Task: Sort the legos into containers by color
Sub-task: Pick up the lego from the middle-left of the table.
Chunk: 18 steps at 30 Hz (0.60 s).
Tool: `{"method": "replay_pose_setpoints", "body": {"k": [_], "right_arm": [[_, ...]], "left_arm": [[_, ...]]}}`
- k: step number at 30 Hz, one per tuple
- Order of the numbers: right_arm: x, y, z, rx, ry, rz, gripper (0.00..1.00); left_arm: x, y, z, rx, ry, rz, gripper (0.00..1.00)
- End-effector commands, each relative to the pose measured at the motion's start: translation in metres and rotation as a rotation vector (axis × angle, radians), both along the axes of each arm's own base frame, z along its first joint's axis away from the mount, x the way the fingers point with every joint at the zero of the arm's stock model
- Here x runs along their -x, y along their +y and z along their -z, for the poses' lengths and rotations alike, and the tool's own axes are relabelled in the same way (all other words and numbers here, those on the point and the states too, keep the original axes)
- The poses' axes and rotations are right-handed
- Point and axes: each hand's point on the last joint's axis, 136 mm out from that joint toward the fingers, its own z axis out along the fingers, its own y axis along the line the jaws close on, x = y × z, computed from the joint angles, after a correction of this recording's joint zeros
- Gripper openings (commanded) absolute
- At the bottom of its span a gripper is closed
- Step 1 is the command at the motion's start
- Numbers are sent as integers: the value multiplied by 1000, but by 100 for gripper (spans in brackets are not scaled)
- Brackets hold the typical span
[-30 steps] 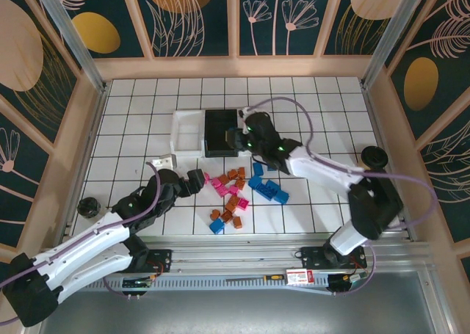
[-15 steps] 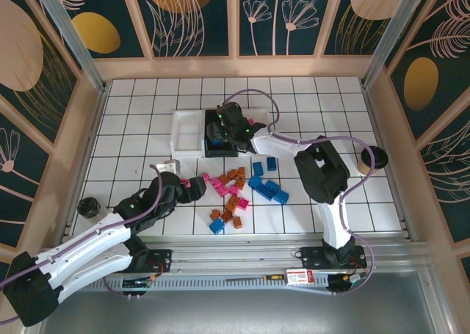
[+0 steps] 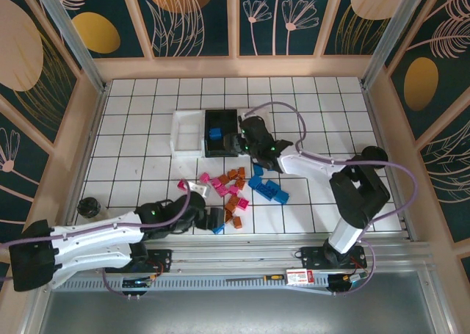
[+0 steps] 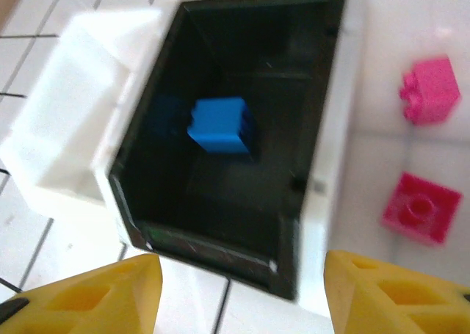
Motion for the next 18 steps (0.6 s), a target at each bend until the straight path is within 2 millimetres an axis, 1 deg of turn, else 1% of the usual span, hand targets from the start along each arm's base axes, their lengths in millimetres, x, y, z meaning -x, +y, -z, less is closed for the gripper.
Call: {"method": "replay_pose_setpoints", "body": {"k": [1, 4, 6, 8, 11, 12, 15, 18], "right_arm": [[5, -18, 2, -27, -6, 54, 61], [11, -27, 0, -41, -9, 64, 61], [14, -30, -3, -53, -13, 69, 61], [15, -33, -7, -61, -21, 73, 62], [16, -39, -13, -66, -30, 84, 62], [16, -41, -14, -66, -34, 90, 62], [17, -48, -16, -71, -37, 100, 62], [18, -55, -17, -77, -39, 111, 62]], "left_arm": [[14, -1, 4, -61, 18, -10, 81], [25, -4, 9, -117, 9, 24, 80], [29, -7, 18, -159, 10, 46, 78], [30, -9, 28, -213, 5, 64, 74], [29, -17, 36, -250, -6, 86, 67], [29, -18, 38, -259, -8, 91, 63], [27, -19, 39, -272, -17, 90, 57], [26, -16, 40, -279, -24, 85, 51]]}}
